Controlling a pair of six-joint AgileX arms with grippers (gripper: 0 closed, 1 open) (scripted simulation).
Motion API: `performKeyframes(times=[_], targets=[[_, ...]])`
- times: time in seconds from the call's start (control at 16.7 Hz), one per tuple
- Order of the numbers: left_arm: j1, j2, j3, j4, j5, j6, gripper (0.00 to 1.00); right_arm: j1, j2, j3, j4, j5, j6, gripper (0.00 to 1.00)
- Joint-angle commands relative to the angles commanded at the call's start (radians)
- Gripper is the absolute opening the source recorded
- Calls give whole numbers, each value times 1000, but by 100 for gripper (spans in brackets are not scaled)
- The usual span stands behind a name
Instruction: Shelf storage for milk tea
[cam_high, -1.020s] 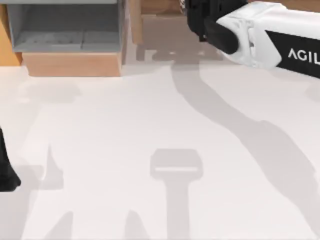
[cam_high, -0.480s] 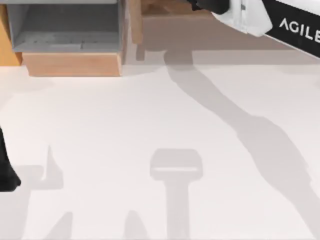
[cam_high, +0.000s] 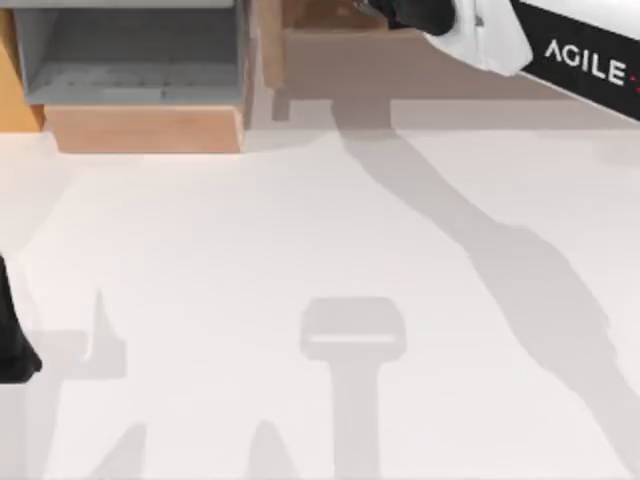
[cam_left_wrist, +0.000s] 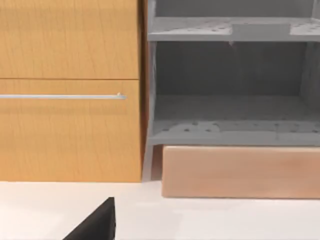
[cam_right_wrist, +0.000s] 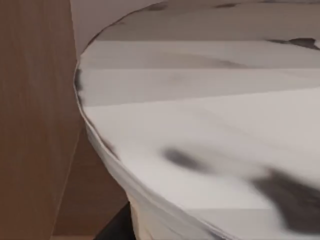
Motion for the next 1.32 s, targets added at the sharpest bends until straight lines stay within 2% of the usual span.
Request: performKeyframes(times=[0.48, 1.26, 1.32], targets=[[0, 0, 0, 0, 0, 0, 100, -9, 83, 76, 38, -29, 2, 0], [0, 0, 0, 0, 0, 0, 100, -9, 83, 76, 38, -29, 2, 98], [0, 0, 0, 0, 0, 0, 100, -9, 83, 76, 38, -29, 2, 100]])
